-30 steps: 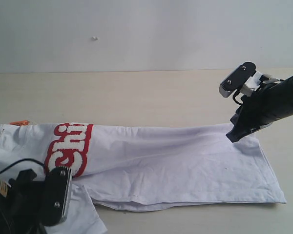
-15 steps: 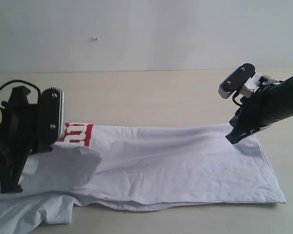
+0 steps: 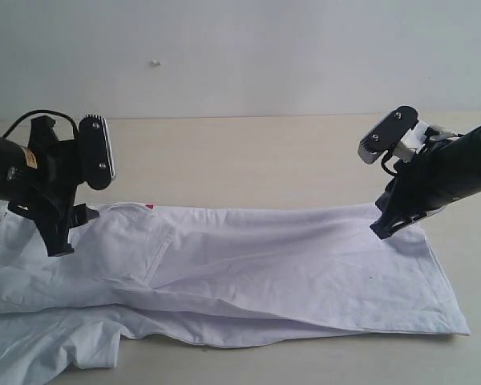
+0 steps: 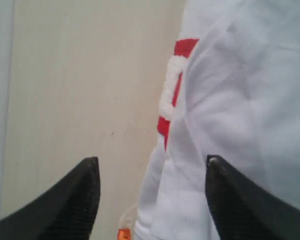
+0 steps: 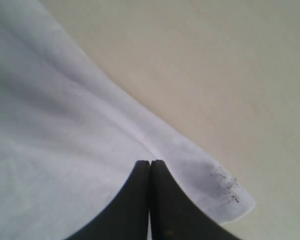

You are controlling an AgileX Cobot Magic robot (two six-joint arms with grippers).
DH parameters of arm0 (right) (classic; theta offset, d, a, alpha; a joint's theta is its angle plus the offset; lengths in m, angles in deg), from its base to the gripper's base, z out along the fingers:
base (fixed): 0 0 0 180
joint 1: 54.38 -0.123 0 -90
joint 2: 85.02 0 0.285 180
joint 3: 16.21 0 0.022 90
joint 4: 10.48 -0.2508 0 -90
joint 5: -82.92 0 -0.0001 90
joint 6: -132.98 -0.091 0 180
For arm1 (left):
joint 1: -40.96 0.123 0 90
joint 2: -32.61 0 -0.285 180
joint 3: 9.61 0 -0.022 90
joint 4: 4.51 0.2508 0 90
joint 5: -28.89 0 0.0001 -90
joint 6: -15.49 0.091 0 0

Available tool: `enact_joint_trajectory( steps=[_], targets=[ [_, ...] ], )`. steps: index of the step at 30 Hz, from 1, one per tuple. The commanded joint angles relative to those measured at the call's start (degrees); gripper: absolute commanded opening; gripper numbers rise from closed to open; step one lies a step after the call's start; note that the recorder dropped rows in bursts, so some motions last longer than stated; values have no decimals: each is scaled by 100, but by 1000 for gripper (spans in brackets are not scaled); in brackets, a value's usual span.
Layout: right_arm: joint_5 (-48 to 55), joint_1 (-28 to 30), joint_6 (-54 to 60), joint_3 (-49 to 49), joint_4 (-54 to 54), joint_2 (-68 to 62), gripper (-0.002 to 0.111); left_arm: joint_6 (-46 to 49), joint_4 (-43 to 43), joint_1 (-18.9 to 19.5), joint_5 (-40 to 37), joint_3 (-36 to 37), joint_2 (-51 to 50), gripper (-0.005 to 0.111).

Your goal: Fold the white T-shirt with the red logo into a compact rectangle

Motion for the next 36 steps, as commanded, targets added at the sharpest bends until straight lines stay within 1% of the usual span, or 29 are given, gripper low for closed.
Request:
enact_joint_trajectory(
  steps=[1, 3, 4, 7, 9, 10, 11, 13, 14, 17, 19, 21, 23, 27, 29, 33, 36],
  targets=[
    [25, -9, 32, -34, -90, 50, 0, -50, -28, 32, 203, -51, 182, 54],
    [25, -9, 32, -34, -90, 50, 0, -37, -28, 32, -80, -51, 354, 48],
    [14, -9, 32, -34, -92, 50, 0, 34, 43, 32, -317, -51, 468, 47],
    [-27, -9, 32, -34, -92, 50, 0, 21, 46, 32, -1100, -51, 845, 50],
    [-26, -9, 42, -34, -92, 50, 0, 1, -141, 21, -2025, -51, 1102, 53],
    [-61, -9, 58, -34, -92, 50, 0, -12, -305, 21, -2407, -51, 1181, 53],
    [-61, -9, 58, -34, -92, 50, 0, -53, -646, 21, -2968, -29, 1281, 52],
    [-92, -9, 58, -34, -92, 50, 0, -51, -1158, 21, -3471, 87, 1402, 50],
    [-105, -9, 58, -34, -103, 50, 0, -39, -1412, 8, -3668, 155, 1454, 48],
    [-105, -9, 58, -34, -103, 50, 0, 18, -1910, -16, -4384, 414, 1534, 37],
    [-105, -9, 47, -34, -101, 50, 0, 209, -1987, -33, -4730, 612, 1534, 31],
    [-105, -9, 47, -34, -101, 50, 0, 245, -1938, -125, -4745, 885, 1534, 30],
    [-105, -9, 47, -34, -136, 50, 0, 262, -1878, -256, -4592, 1093, 1534, 34],
    [-105, -9, 36, -34, -151, 50, 0, 262, -1786, -427, -3768, 1486, 1534, 53],
    [-95, -9, 36, -34, -151, 50, 0, 262, -1772, -453, -3321, 1636, 1534, 58],
    [-95, -9, 36, -34, -151, 50, 0, 252, -1585, -453, -2608, 1869, 1482, 58],
    [-84, -9, 36, -34, -151, 50, 0, 153, -1407, -453, -2213, 1961, 1390, 56]
  ],
)
